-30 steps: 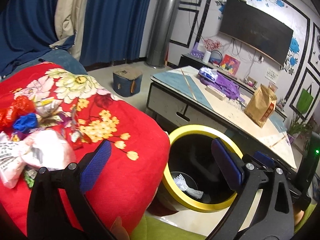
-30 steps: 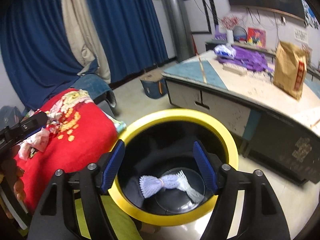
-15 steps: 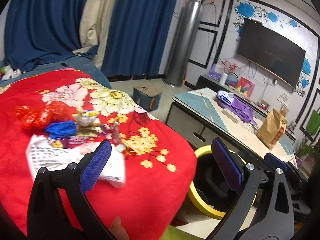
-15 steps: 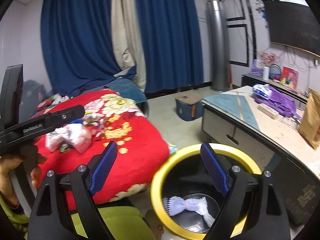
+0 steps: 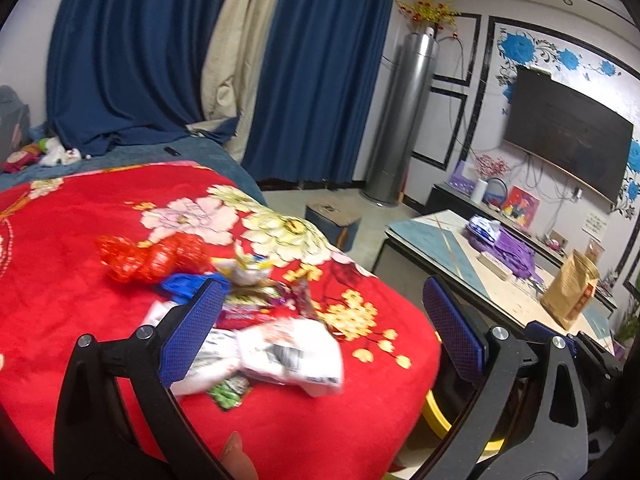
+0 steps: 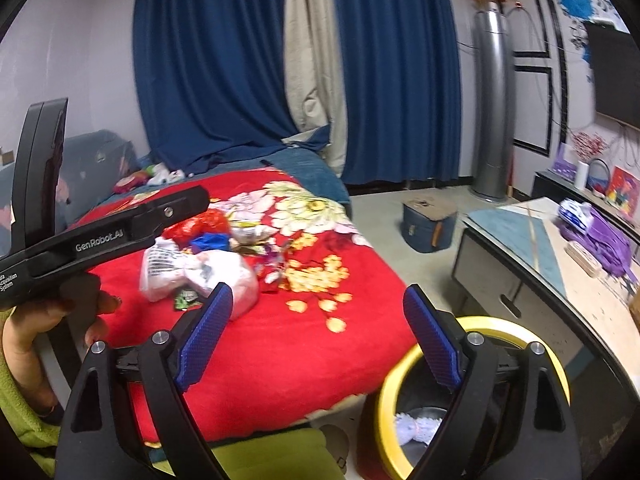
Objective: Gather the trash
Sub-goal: 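Move both open tools back over the bed toward the trash, then grasp the white printed bag with the right gripper while the left grasps the red bag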
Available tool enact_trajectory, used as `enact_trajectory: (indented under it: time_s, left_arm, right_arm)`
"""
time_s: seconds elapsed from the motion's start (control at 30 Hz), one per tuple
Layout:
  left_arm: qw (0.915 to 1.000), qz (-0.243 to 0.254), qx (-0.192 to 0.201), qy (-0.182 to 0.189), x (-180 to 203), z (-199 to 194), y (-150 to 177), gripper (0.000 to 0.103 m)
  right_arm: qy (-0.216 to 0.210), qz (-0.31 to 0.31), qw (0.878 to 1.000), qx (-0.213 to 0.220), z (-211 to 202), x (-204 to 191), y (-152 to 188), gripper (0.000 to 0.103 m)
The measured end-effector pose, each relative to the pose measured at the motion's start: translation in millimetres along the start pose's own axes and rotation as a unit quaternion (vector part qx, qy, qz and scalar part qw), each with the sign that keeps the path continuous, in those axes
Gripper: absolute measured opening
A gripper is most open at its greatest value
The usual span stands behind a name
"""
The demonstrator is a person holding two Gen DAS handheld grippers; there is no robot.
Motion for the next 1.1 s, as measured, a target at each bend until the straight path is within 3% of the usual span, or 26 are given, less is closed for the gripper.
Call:
enact_trajectory:
  time_s: [0.63, 1.1]
  left_arm:
    - [0.9933, -0.085, 0.033, -0.071, -94, -12, -35, 0.092]
    - [0.9831, -0.145, 0.001, -0.112, -170, 14, -28, 0.092]
  right_arm:
    - [-0.077, -0.045, 0.995, -0.051, 65, -56, -12, 0.085]
    - [-0.111, -0.072, 0.986, -0.1, 123, -81, -4, 0.085]
Point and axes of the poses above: each gripper's, at about its wrist camera, not at the fingertips, and z roughly the way its jaws point, x to its right, y to its underside, the point moved 5 cm from there along z, roughly the way its jaws point, and after that the axes turned 6 degrees about -z, right-handed, at the moved point
